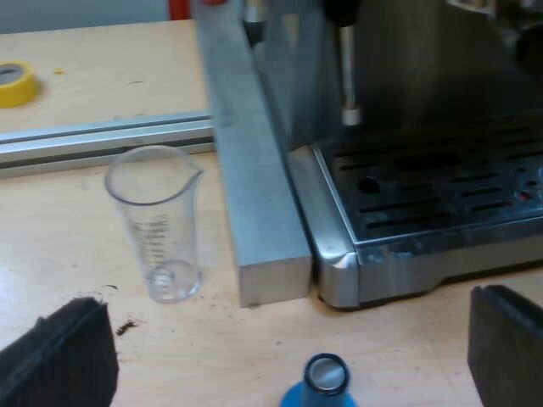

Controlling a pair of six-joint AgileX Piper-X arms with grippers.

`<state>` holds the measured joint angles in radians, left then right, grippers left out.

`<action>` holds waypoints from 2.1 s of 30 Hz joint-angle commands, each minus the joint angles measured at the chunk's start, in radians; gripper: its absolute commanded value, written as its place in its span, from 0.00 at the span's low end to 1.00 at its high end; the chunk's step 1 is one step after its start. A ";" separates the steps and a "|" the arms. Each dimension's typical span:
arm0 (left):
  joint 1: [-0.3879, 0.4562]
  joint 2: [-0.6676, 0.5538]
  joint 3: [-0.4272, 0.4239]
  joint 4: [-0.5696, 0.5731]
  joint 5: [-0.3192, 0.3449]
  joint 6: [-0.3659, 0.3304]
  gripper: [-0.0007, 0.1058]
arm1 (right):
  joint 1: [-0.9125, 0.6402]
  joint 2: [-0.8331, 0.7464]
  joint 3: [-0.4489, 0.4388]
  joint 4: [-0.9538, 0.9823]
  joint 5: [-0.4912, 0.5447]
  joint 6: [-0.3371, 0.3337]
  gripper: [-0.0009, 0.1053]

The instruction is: Place mug into machine

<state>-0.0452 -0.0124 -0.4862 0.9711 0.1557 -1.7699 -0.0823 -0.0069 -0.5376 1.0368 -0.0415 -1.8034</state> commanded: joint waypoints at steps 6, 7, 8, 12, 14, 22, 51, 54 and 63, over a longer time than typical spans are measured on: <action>-0.048 -0.086 -0.020 -0.017 0.122 -0.062 0.80 | 0.022 0.048 -0.083 -0.001 -0.077 0.012 0.58; -0.057 -0.083 -0.021 -0.020 0.128 -0.062 0.80 | 0.032 0.061 -0.090 0.001 -0.079 0.012 0.58; -0.080 -0.078 -0.021 -0.028 0.144 -0.062 0.80 | 0.046 0.080 -0.102 0.002 -0.080 0.012 0.58; -0.165 -0.053 -0.020 -0.046 0.193 -0.056 0.80 | 0.097 0.143 -0.129 -0.001 -0.130 0.009 0.58; -0.182 -0.048 -0.020 -0.051 0.202 -0.052 0.80 | 0.127 0.184 -0.132 -0.003 -0.151 0.007 0.58; -0.351 0.029 0.066 -0.252 0.359 0.023 0.80 | 0.207 0.292 -0.132 -0.077 -0.156 0.002 0.58; -0.359 0.048 0.257 -0.462 0.397 0.023 0.80 | 0.249 0.470 0.411 -1.051 -0.076 -0.062 0.67; -0.359 0.048 0.257 -0.462 0.397 0.023 0.80 | 0.270 0.539 0.421 -1.135 -0.057 -0.062 0.67; -0.359 0.048 0.257 -0.462 0.397 0.021 0.80 | 0.343 0.955 0.424 -1.598 0.106 0.033 0.67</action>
<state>-0.4009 0.0336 -0.2247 0.5220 0.5445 -1.7509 0.2613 0.8839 -0.1115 -0.4043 0.0335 -1.7879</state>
